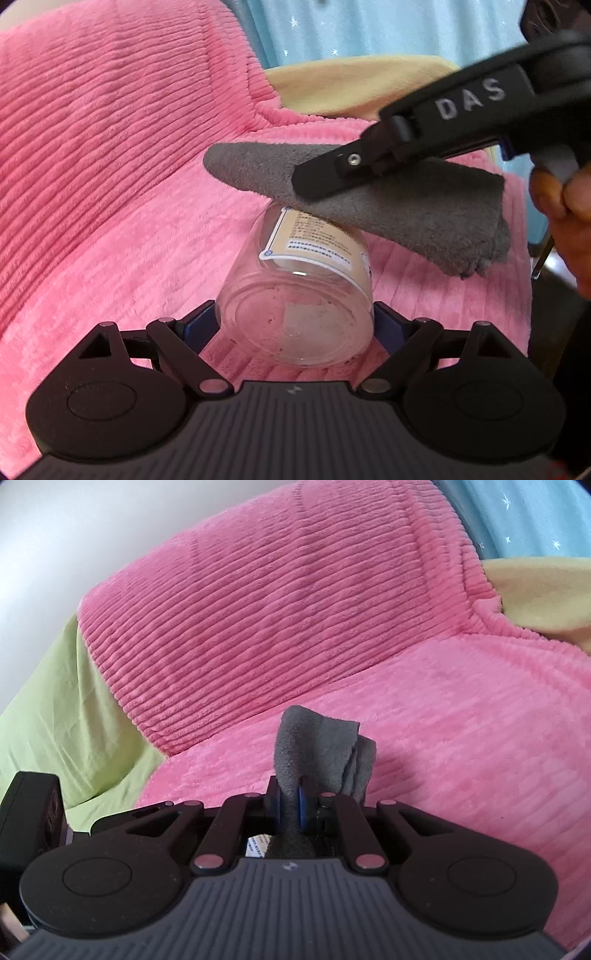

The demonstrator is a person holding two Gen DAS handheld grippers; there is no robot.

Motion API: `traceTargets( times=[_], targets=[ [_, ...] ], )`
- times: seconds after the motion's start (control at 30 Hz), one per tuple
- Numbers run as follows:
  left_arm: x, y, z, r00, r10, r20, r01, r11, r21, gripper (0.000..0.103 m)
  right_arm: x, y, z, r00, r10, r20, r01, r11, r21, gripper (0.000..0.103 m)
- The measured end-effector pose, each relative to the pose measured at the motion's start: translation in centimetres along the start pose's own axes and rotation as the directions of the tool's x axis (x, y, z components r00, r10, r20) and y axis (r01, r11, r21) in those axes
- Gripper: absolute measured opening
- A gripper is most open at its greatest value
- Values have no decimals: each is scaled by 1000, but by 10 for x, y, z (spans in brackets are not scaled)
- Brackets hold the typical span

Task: Clean container
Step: 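Tilt the held jar with the left gripper to expose its base, then wipe the cloth over the jar base with the right gripper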

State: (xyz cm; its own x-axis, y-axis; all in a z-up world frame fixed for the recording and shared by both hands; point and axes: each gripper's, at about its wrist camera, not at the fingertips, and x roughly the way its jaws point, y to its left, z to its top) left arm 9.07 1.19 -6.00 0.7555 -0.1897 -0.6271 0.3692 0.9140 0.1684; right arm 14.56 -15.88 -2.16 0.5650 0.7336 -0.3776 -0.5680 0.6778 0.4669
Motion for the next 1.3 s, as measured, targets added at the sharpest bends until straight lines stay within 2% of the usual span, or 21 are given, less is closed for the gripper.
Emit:
traceTargets(
  times=[0.17, 0.27, 0.4, 0.5, 0.63, 0.7, 0.8, 0.87, 1.0, 1.1, 1.3],
  targets=[
    [3, -2, -6, 1000, -4, 19, 5, 998, -56, 87, -1, 1, 1, 1000, 19, -18, -19, 1000, -11, 8],
    [1, -7, -9, 999, 23, 30, -22, 999, -47, 87, -4, 8, -7, 995, 97, -39, -97, 995, -12, 8],
    [1, -8, -10, 999, 28, 25, -27, 999, -36, 86, -6, 19, -12, 980, 177, -94, -185, 979, -83, 7],
    [3, -11, -9, 999, 36, 26, -36, 999, -22, 86, 2, 14, 0, 984, 149, -96, -158, 982, -101, 6],
    [3, -20, -8, 998, 51, 30, -52, 998, 29, 85, 16, -11, 14, 997, 54, -46, -54, 999, -1, 6],
    [4, -22, -8, 998, 55, 29, -56, 998, 39, 85, 14, -5, 13, 997, 57, -53, -57, 998, -7, 8],
    [5, -19, -8, 999, 46, 21, -47, 999, 29, 85, 8, 12, 3, 985, 142, -98, -149, 987, -67, 8],
    [6, -19, -8, 999, 41, 16, -42, 999, 23, 85, 6, 18, 2, 979, 163, -121, -176, 978, -109, 6],
    [6, -19, -9, 999, 40, 16, -40, 999, 26, 85, 16, -4, 17, 990, 103, -96, -108, 993, -44, 6],
    [5, -11, -9, 1000, 10, 19, -10, 1000, -16, 85, 24, -20, 24, 986, 129, -105, -126, 992, 29, 6],
    [3, 8, -11, 995, -97, 20, 99, 984, -146, 85, 17, -11, 18, 991, 96, -89, -97, 995, -3, 6]
  ],
)
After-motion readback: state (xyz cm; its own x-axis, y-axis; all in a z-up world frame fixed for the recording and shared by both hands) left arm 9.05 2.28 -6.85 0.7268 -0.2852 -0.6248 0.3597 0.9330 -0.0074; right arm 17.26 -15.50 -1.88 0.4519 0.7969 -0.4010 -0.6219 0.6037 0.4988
